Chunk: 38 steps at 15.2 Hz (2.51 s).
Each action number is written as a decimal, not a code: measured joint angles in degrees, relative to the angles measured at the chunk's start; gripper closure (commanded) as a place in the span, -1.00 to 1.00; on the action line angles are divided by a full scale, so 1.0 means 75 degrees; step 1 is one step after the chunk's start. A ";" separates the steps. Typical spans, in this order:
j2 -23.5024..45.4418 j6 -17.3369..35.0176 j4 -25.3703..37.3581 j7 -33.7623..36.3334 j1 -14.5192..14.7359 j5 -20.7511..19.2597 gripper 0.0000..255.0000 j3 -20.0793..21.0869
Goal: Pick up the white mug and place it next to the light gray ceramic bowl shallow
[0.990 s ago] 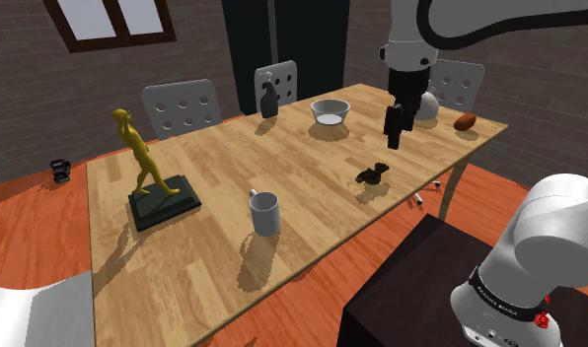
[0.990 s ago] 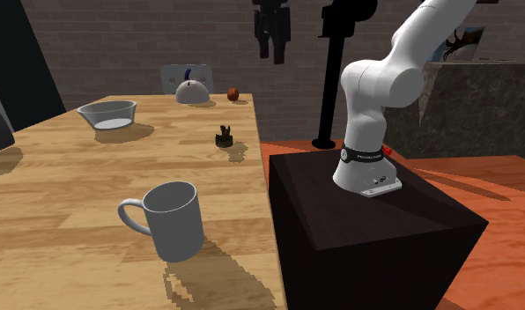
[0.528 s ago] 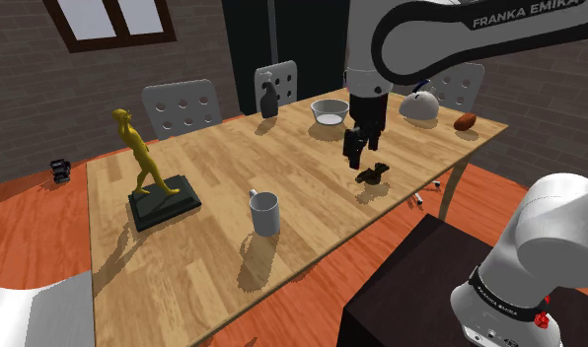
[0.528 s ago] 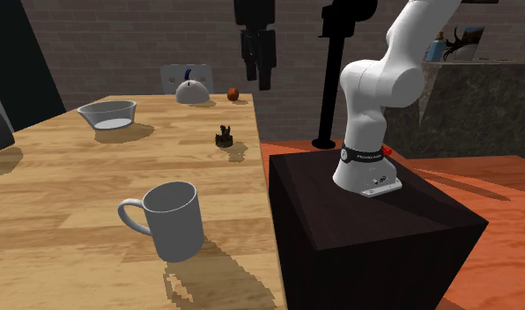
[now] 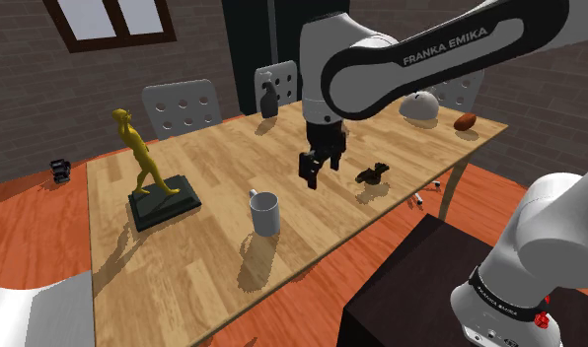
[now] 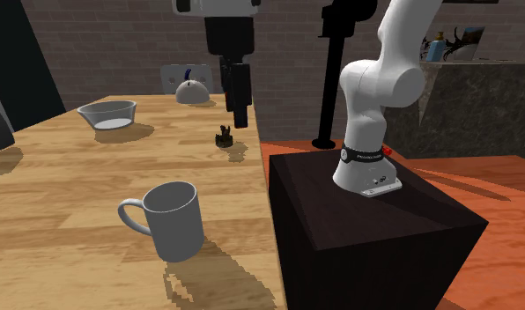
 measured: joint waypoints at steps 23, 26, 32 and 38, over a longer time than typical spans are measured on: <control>0.4529 0.1970 0.2766 0.2799 0.0637 -0.1621 -1.00 0.0829; 0.4575 0.2020 0.2761 0.2807 0.0640 -0.1645 -1.00 0.0818; 0.4580 0.2027 0.2760 0.2806 0.0638 -0.1648 1.00 0.0816; 0.4582 0.2028 0.2766 0.2807 0.0641 -0.1648 1.00 0.0819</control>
